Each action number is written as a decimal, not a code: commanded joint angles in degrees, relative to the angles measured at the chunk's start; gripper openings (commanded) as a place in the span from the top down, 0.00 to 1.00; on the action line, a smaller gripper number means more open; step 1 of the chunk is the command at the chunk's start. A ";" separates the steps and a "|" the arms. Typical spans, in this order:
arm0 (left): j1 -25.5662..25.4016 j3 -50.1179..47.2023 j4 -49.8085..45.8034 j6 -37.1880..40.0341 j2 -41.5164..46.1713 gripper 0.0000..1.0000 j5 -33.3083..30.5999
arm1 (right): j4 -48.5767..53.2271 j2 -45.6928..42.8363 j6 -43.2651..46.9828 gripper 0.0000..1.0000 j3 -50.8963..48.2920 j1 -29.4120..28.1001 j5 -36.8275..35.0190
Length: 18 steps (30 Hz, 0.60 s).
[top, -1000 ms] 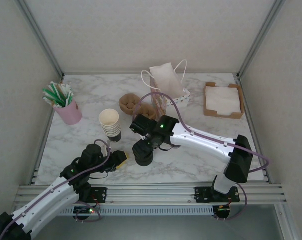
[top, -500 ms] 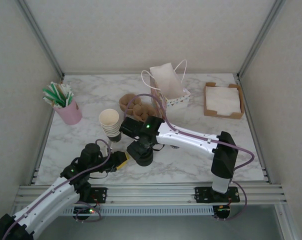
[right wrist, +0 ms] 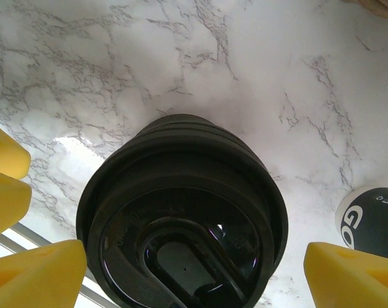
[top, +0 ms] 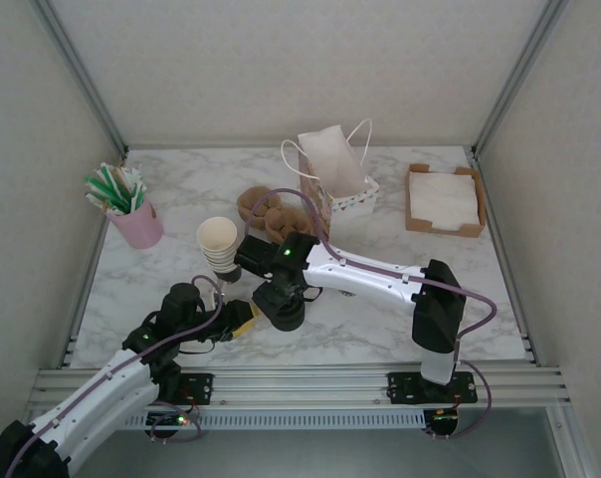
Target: Pack the takeout coffee
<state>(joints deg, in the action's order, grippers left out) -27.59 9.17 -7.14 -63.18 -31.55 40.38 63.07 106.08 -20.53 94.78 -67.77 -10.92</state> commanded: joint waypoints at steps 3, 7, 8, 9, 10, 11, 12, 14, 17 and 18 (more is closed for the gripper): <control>0.63 -0.03 2.88 0.98 -0.22 0.57 1.45 | 0.88 0.98 -1.09 0.12 0.65 -0.57 -0.77; 0.70 0.24 3.59 0.78 -0.66 0.58 1.46 | 0.59 1.06 -1.08 0.14 0.43 -0.56 -0.52; 0.70 0.32 3.70 0.70 -0.78 0.58 1.43 | 0.50 1.06 -1.08 0.14 0.39 -0.54 -0.51; 0.70 0.32 3.96 0.69 -1.00 0.58 1.46 | 0.50 1.14 -1.09 0.14 0.23 -0.52 -0.51; 0.70 0.35 4.12 0.73 -1.29 0.59 1.39 | 0.50 1.15 -1.01 0.14 0.23 -0.49 -0.43; 0.70 0.42 4.36 0.74 -1.48 0.59 1.51 | 0.48 1.29 -1.08 0.15 0.16 -0.51 -0.42; 0.70 0.46 4.41 0.77 -1.71 0.59 1.53 | 0.40 1.32 -1.05 0.15 0.07 -0.48 -0.34; 0.70 0.58 4.63 0.93 -2.15 0.59 1.54 | 0.30 1.24 -1.07 0.15 -0.11 -0.51 -0.25; 0.66 0.76 4.60 1.15 -2.59 0.60 1.54 | 0.09 1.34 -1.09 0.16 -0.30 -0.41 0.03; 0.70 0.93 4.54 1.21 -2.64 0.60 1.52 | 0.04 1.41 -1.17 0.16 -0.35 -0.43 0.23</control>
<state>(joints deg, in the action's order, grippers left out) -27.53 9.17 -4.47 -63.16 -34.15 40.82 62.78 106.69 -20.80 94.76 -67.77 -10.83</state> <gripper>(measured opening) 0.403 0.844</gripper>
